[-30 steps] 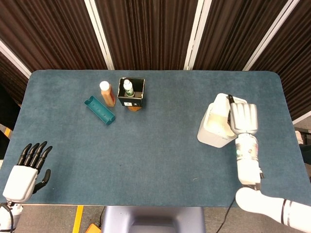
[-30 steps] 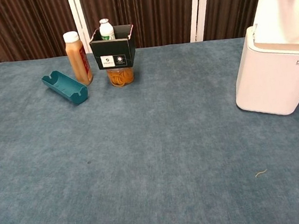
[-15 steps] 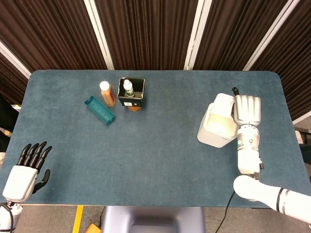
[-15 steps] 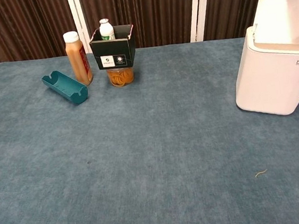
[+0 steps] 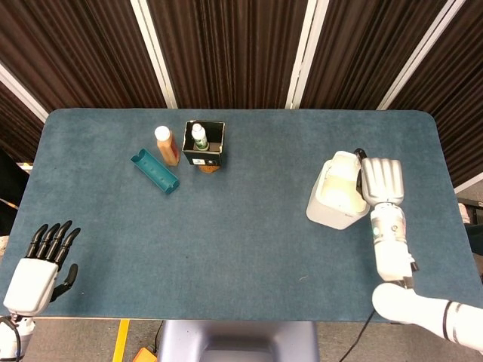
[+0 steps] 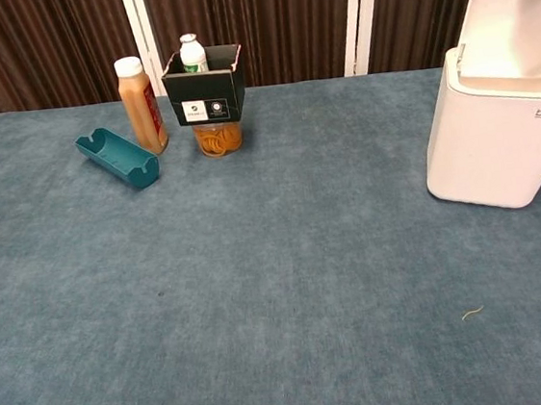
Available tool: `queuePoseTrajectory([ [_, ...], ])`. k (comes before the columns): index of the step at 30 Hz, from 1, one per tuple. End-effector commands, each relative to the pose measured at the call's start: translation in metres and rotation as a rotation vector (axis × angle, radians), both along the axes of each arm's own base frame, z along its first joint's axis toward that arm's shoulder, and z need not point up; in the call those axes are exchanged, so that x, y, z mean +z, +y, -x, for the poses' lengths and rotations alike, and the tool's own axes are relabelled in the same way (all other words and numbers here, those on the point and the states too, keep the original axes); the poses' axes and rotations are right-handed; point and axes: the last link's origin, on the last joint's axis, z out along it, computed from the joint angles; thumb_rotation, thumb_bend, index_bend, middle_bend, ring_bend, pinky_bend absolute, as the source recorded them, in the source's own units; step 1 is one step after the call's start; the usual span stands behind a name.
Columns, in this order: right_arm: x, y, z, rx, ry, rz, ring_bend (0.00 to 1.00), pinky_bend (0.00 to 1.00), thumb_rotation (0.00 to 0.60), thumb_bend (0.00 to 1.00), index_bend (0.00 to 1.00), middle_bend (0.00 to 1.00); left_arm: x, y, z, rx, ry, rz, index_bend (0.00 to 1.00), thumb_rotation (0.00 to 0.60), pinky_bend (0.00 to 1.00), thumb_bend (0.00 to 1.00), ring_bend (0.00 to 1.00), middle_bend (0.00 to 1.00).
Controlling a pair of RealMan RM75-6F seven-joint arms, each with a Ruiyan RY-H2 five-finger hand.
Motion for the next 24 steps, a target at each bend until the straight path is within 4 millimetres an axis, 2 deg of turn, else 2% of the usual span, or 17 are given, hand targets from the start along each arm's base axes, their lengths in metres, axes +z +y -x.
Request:
queuePoseTrajectory([
  [1,0.003,0.026,0.011,0.013,0.014,-0.057,1.00,1.00,0.600,0.87,0.36,1.00,-0.001,0.000,0.000,0.000,0.002,0.004,0.00,0.600,0.00,0.51,0.00,0.00],
  [10,-0.016,0.062,0.037,0.054,0.093,-0.162,1.00,1.00,0.600,0.87,0.33,1.00,-0.006,0.001,0.000,0.005,0.014,0.018,0.00,0.600,0.00,0.51,0.00,0.00],
  [19,-0.040,0.074,0.052,0.058,0.124,-0.227,1.00,1.00,0.600,0.87,0.32,1.00,-0.005,0.001,-0.001,0.003,0.012,0.018,0.00,0.600,0.00,0.51,0.00,0.00],
  [24,-0.039,0.077,0.053,0.060,0.120,-0.221,1.00,1.00,0.600,0.87,0.31,1.00,-0.004,0.001,0.000,0.006,0.009,0.016,0.00,0.600,0.00,0.51,0.00,0.00],
])
